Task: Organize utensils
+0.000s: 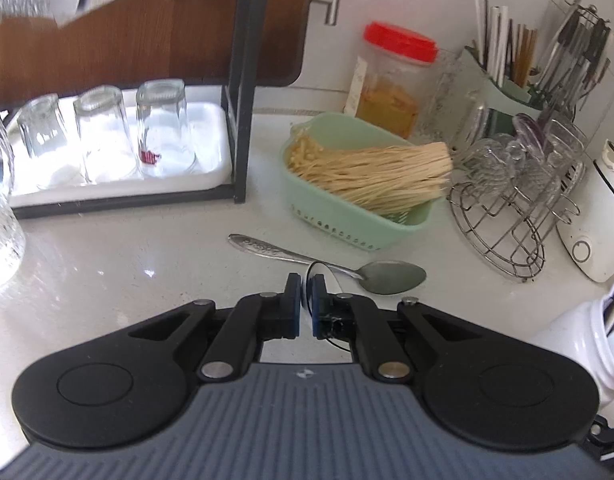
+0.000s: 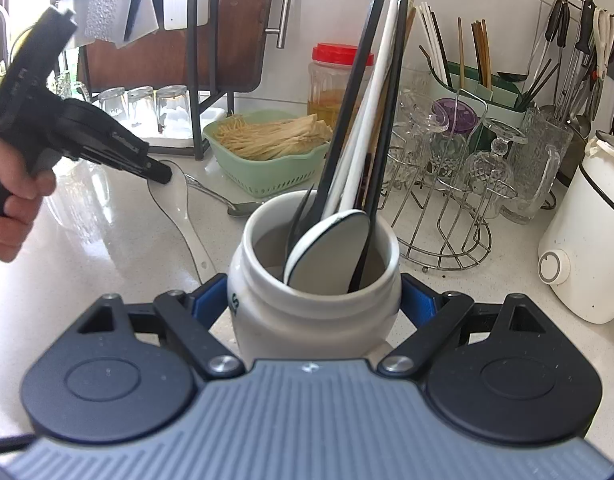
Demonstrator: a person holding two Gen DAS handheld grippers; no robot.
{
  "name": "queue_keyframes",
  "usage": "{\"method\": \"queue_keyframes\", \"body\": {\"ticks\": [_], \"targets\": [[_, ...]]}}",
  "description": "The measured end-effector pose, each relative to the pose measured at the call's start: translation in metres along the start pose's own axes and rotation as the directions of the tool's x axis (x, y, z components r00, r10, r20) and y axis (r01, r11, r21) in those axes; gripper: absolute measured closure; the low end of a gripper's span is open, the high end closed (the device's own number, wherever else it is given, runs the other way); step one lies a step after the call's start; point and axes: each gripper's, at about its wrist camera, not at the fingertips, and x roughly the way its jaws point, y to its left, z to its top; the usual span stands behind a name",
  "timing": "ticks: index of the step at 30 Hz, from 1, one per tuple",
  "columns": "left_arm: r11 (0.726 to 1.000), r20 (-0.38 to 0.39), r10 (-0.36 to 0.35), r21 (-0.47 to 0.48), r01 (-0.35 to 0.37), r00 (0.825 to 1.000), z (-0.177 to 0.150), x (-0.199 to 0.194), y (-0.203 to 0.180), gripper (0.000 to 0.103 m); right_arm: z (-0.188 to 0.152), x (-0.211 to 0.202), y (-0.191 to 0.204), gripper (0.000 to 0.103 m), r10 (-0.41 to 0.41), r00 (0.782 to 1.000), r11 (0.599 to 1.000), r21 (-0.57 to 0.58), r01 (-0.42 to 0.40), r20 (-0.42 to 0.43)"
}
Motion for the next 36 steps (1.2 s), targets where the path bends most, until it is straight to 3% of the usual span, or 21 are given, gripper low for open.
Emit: {"method": "queue_keyframes", "body": {"ticks": [9,14,25,33,36], "targets": [[0.998,0.066,0.023,0.057,-0.027,0.998,-0.004,-0.036,-0.022,0.098,0.000,-0.002,0.002,0.012,-0.004,1.000,1.000,0.004,0.004,0.000],[0.999,0.124,0.010,0.044,-0.015,0.992,-0.001,-0.063,-0.030,0.098,-0.001,-0.002,0.002,0.012,-0.008,1.000,1.000,0.006,0.008,0.000],[0.998,0.254,-0.049,0.038,0.041,0.966,0.023,-0.127,-0.064,0.098,-0.001,-0.002,0.005,0.012,-0.018,1.000,1.000,0.018,0.018,-0.002],[0.991,0.314,-0.108,0.113,0.076,0.943,0.031,-0.157,-0.098,0.098,-0.003,-0.004,0.006,0.012,-0.021,1.000,1.000,0.022,0.021,0.006],[0.985,0.313,-0.115,0.157,0.068,0.943,0.029,-0.159,-0.112,0.098,-0.004,-0.004,0.006,0.012,-0.020,1.000,1.000,0.022,0.020,0.008]]}}
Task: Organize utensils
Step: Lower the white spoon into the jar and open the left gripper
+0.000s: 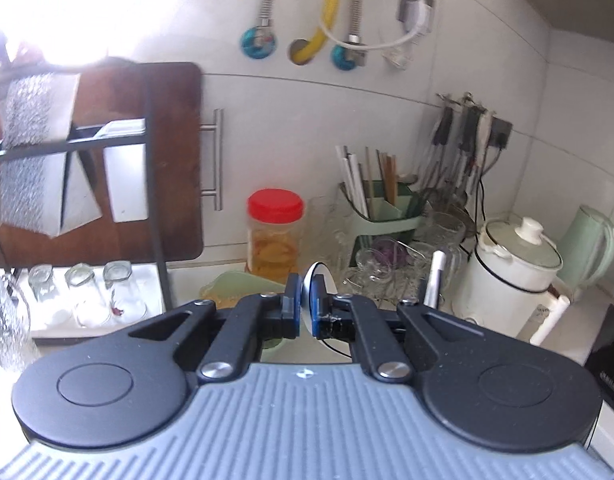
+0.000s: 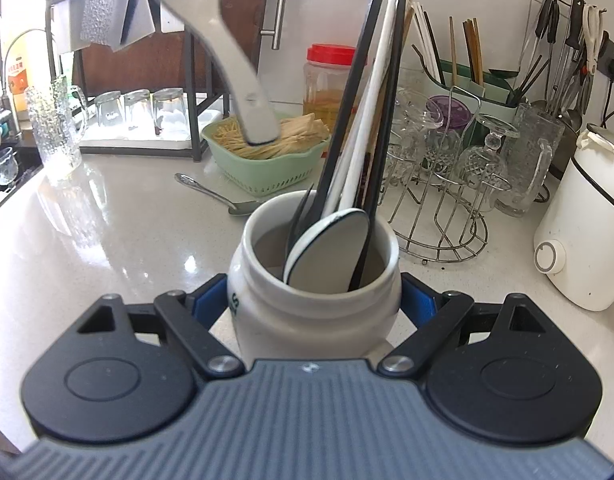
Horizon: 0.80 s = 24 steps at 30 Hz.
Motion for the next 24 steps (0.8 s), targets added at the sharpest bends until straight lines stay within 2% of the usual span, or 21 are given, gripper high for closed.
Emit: {"method": "queue_keyframes", "body": {"ticks": [5,7,16,24], "targets": [[0.998,-0.013,-0.027,0.059,0.028,1.000,-0.008,0.003,-0.020,0.098,0.000,0.000,-0.002,0.012,0.002,1.000,1.000,0.011,-0.002,0.003],[0.993,-0.005,-0.016,0.114,0.016,1.000,-0.012,0.003,-0.031,0.097,-0.001,0.000,-0.002,0.012,0.003,1.000,1.000,0.012,-0.003,0.004],[0.950,0.008,-0.004,0.311,0.002,1.000,-0.031,0.005,-0.064,0.097,-0.002,0.000,-0.002,0.012,0.004,1.000,1.000,0.013,-0.004,0.014],[0.931,-0.077,-0.043,0.359,0.068,0.996,-0.049,0.018,-0.076,0.097,-0.003,-0.001,-0.002,0.012,0.002,1.000,1.000,0.015,-0.003,0.019]]}}
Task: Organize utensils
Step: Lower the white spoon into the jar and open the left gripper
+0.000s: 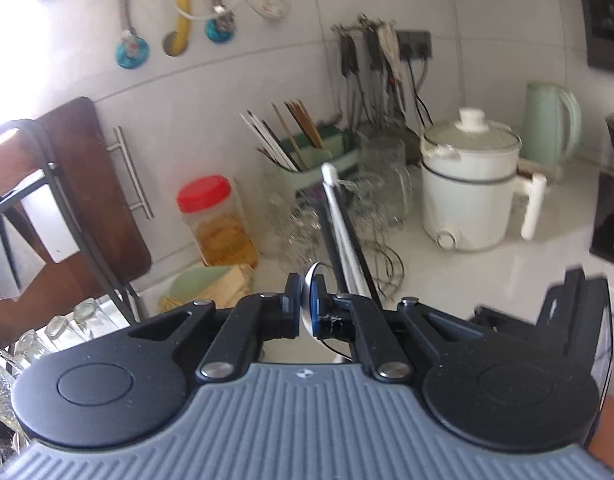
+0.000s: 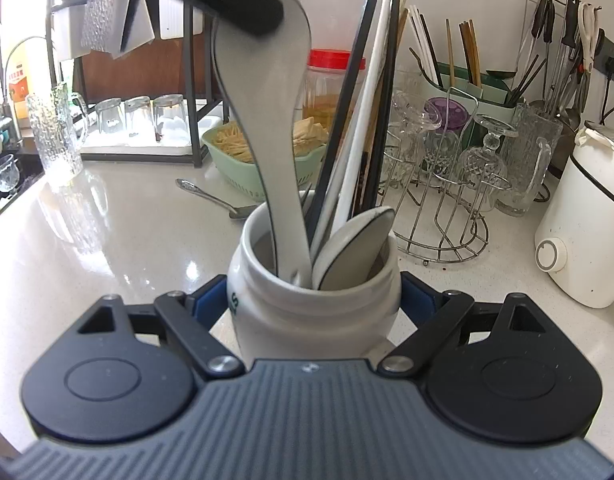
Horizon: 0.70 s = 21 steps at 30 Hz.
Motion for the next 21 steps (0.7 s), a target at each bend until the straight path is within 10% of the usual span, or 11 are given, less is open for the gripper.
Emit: {"method": "queue_keyframes", "body": {"ticks": [21], "targets": [[0.920,-0.176,-0.305,-0.310,0.242,0.936,-0.012,0.039,0.034,0.091,-0.003,-0.002,0.000,0.012,0.008,1.000,1.000,-0.011,-0.007,0.013]]}}
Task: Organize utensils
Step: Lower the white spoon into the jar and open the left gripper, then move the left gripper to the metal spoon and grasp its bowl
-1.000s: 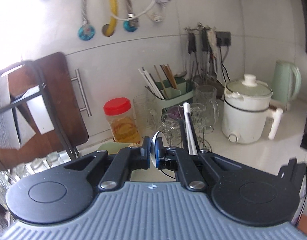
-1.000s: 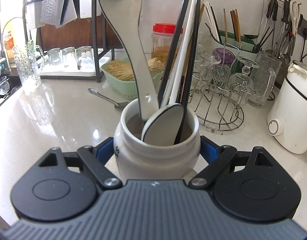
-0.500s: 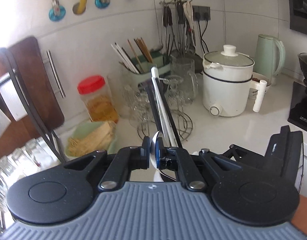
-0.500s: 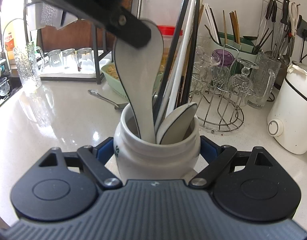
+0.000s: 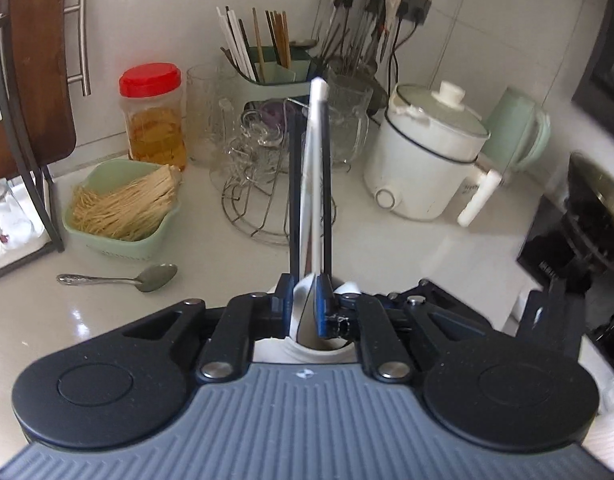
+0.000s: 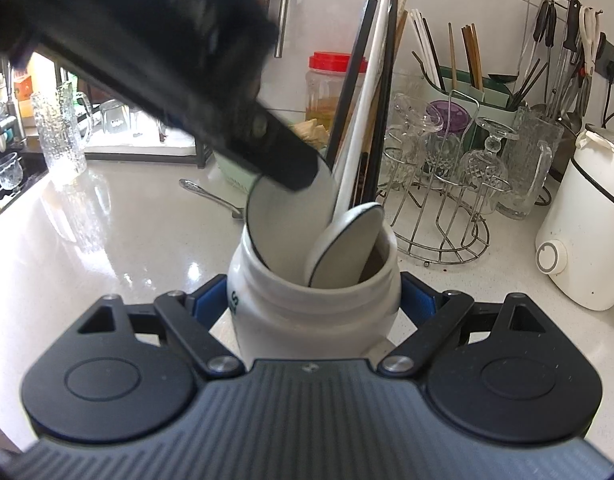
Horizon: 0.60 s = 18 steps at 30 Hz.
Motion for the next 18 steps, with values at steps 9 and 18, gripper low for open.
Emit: {"method": "queue_keyframes", "body": {"ticks": [9,18], "targets": [[1.000,0.045,0.005,0.025,-0.006,0.999,-0.002,-0.022,0.021,0.069,0.000,0.001,0.000,0.012,0.006,1.000,1.000,-0.010,-0.006,-0.004],[0.985,-0.015,0.145,0.101,-0.142,0.989,-0.017,-0.006,0.069,0.062,0.000,0.000,0.001,0.012,-0.004,1.000,1.000,-0.001,0.004,-0.004]]}}
